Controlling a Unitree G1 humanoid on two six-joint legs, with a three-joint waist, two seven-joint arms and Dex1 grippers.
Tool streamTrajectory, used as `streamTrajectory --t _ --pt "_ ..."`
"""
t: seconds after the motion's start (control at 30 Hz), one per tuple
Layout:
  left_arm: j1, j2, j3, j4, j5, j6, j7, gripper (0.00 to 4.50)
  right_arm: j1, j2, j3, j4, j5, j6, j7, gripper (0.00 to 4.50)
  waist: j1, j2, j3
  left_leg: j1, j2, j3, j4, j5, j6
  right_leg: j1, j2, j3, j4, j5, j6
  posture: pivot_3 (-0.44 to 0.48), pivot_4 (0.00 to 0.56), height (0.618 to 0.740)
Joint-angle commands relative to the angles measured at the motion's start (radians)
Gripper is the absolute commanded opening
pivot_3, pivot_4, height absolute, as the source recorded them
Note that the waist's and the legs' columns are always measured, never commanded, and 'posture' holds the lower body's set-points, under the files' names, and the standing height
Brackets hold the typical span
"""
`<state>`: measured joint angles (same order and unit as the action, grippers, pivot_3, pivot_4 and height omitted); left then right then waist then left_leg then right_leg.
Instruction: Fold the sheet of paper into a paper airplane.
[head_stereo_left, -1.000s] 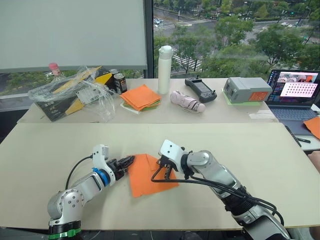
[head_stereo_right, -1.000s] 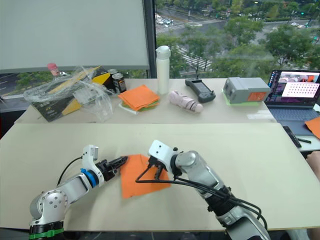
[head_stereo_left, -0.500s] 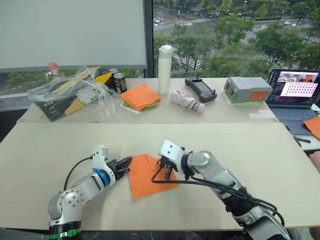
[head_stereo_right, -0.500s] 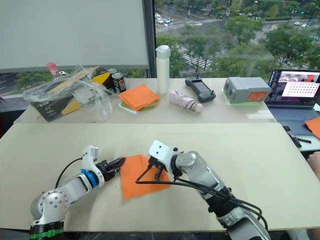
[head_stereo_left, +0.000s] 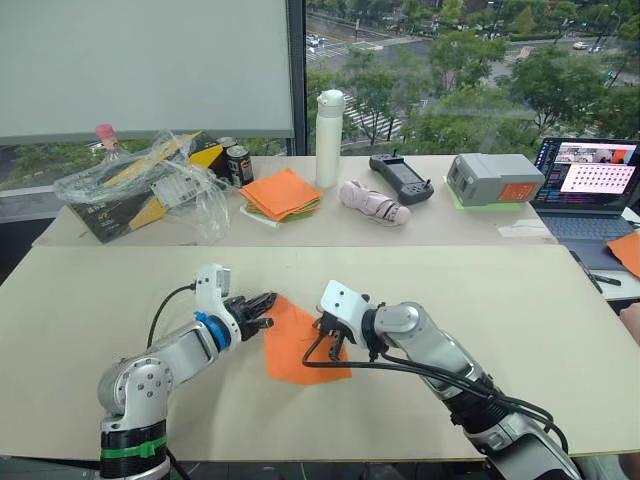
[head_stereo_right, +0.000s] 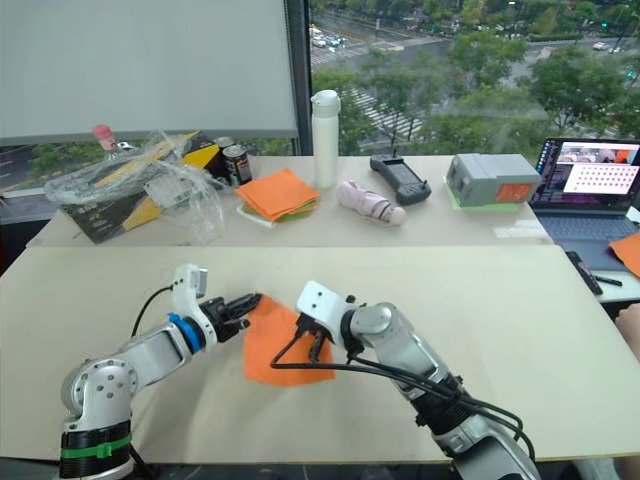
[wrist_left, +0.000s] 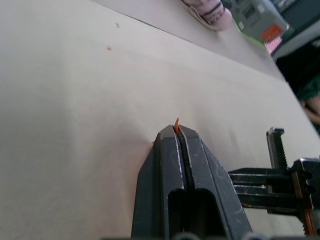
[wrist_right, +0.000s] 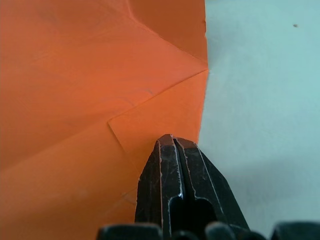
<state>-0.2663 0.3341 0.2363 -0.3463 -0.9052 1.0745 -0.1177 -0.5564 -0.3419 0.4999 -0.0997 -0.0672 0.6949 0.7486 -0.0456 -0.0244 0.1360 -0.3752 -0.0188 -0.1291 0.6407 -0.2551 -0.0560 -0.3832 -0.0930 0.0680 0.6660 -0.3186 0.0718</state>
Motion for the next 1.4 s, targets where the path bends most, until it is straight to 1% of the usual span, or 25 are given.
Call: streamTrajectory --t 0.03,0.17,0.43,0.63,0.87,1.07,1.4 --pt "-0.011 0.087 -0.134 -0.088 0.106 -0.011 -0.034 0.03 0.032 0.004 0.045 0.047 -0.007 0.043 0.009 0.0 0.0 0.0 0.0 0.0 0.0 0.0 0.0 0.0 0.0 0.0 0.0 0.0 0.0 0.0 0.0 0.0 0.15 0.74" --pt "-0.008 0.148 -0.225 -0.117 0.188 -0.036 -0.071 0.03 0.031 0.01 0.044 0.052 -0.01 0.042 0.008 0.0 0.0 0.0 0.0 0.0 0.0 0.0 0.0 0.0 0.0 0.0 0.0 0.0 0.0 0.0 0.0 0.0 0.15 0.74" --pt "-0.043 0.166 -0.284 -0.149 0.26 -0.045 -0.111 0.03 0.031 0.015 0.041 0.057 -0.016 0.042 0.005 0.0 -0.001 0.0 0.0 0.0 0.0 0.0 -0.001 0.0 0.0 0.0 0.0 0.0 -0.001 0.0 0.0 0.0 0.15 0.74" --pt "-0.054 0.226 -0.385 -0.192 0.356 -0.084 -0.169 0.03 0.03 0.019 0.035 0.061 -0.017 0.04 -0.003 0.0 -0.001 0.0 0.0 0.0 0.0 0.0 -0.001 0.0 0.0 0.0 0.0 0.0 -0.001 0.0 0.0 0.0 0.15 0.74" --pt "-0.044 0.266 -0.476 -0.195 0.469 -0.147 -0.217 0.03 0.028 0.022 0.015 0.064 -0.011 0.045 -0.011 0.0 0.0 0.0 0.0 0.0 0.0 0.001 -0.001 0.0 0.0 0.0 0.0 0.0 0.0 0.0 0.0 0.0 0.15 0.74" --pt "-0.043 0.263 -0.547 -0.171 0.567 -0.195 -0.24 0.03 0.024 0.031 -0.011 0.072 -0.002 0.049 -0.023 0.0 0.001 0.0 0.0 0.0 0.0 0.001 -0.001 0.0 0.0 0.0 0.0 0.0 -0.001 0.0 0.0 0.0 0.15 0.74" --pt "-0.017 0.296 -0.673 -0.132 0.749 -0.303 -0.301 0.03 0.019 0.04 -0.039 0.078 0.006 0.052 -0.045 0.0 0.003 0.001 0.0 0.0 0.0 0.001 -0.001 0.0 0.0 0.0 0.0 0.0 0.0 0.0 0.0 0.0 0.15 0.74"
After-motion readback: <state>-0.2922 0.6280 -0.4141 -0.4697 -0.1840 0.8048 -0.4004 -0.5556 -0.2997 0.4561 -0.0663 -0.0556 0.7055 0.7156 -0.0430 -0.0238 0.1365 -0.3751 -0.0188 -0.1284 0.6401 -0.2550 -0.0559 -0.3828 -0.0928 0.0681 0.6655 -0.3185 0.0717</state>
